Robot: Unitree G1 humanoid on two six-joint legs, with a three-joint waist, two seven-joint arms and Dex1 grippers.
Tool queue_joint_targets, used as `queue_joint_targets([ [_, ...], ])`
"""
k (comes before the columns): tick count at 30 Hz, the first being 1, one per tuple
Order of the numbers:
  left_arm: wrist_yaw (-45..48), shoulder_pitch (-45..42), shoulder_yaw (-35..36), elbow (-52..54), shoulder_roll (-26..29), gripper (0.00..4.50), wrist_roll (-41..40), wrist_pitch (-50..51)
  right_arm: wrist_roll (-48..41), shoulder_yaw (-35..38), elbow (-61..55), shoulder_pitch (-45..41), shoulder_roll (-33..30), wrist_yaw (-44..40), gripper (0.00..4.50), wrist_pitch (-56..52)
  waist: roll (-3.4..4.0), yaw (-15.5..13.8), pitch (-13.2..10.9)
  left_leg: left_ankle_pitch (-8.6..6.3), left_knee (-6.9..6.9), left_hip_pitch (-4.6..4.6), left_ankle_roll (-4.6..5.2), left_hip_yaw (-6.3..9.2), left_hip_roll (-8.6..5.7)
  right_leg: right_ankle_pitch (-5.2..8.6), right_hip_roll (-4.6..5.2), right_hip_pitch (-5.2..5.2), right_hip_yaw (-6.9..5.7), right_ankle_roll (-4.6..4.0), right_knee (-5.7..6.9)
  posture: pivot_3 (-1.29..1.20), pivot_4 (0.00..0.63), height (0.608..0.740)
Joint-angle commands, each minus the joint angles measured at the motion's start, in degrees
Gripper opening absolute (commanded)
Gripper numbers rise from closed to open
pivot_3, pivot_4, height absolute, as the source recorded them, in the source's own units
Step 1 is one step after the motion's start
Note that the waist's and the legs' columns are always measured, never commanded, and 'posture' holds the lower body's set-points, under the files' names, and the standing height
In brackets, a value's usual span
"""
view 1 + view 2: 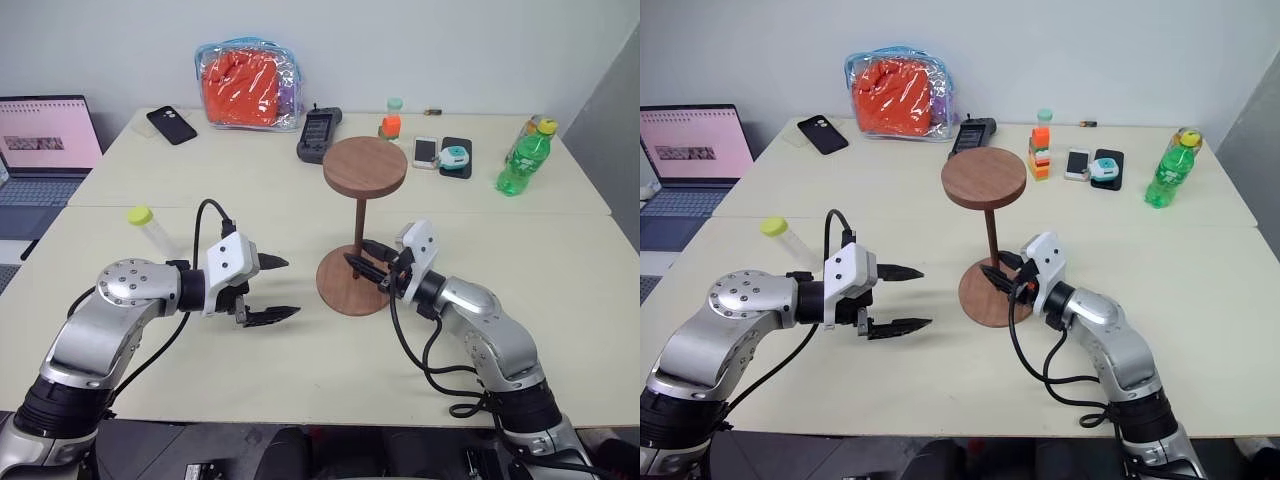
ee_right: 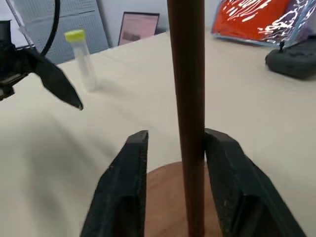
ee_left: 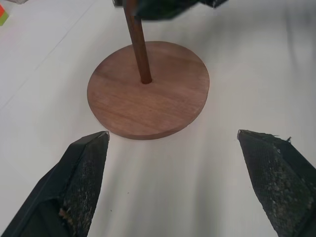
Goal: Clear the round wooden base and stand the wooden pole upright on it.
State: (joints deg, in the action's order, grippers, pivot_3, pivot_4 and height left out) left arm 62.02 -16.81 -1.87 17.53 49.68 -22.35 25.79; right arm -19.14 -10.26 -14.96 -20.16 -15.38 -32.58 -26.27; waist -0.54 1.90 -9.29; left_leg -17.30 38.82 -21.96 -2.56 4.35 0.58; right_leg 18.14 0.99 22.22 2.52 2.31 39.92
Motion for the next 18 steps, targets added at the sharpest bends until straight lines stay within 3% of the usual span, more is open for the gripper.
queue_joint_targets([
  [1,-0.1,-0.7,0.7,1.7,0.1,4.35,-0.1,-0.6,-0.9,0.2,-3.4,-0.8,-0.7,-1.2,2.87,-0.5,0.0,0.0,0.0,0.0,-0.01,0.01,0.0,0.0,0.01,0.0,0.0,0.0,0.0,0.0,0.0,0.0,0.15,0.74],
  [3,-0.3,-0.9,0.7,1.7,-0.3,4.35,-0.2,-0.6,-0.2,-0.1,-3.5,-0.3,-1.9,-1.7,3.26,-0.5,0.0,0.0,0.0,0.0,-0.02,0.0,0.0,0.02,0.01,0.01,-0.03,0.0,-0.01,-0.01,-0.02,0.0,0.15,0.74],
  [9,-1.9,-1.7,3.0,2.0,-2.1,4.35,-2.8,0.9,1.2,1.5,-5.7,2.3,-9.3,-5.0,3.26,-0.2,-0.01,-0.3,0.0,0.0,0.0,-0.02,0.0,0.02,-0.07,0.01,0.02,-0.05,-0.02,-0.01,-0.06,0.0,0.15,0.74],
  [15,-3.0,-2.4,5.5,2.5,-0.1,4.35,-4.1,4.1,-5.8,8.8,-13.7,8.0,-26.0,-17.5,3.26,-3.9,0.02,-0.3,-0.1,-0.01,0.0,-0.08,0.01,0.04,-0.08,0.02,0.03,-0.05,-0.03,0.01,-0.12,0.0,0.15,0.74],
  [18,-1.5,-0.7,6.5,1.8,2.8,4.35,-3.0,3.4,-9.9,17.4,-15.3,11.7,-33.3,-22.6,3.26,-5.0,0.03,-0.1,-0.1,-0.01,-0.04,-0.03,0.02,0.05,-0.02,0.02,0.02,-0.09,-0.02,0.01,-0.14,0.0,0.15,0.74],
])
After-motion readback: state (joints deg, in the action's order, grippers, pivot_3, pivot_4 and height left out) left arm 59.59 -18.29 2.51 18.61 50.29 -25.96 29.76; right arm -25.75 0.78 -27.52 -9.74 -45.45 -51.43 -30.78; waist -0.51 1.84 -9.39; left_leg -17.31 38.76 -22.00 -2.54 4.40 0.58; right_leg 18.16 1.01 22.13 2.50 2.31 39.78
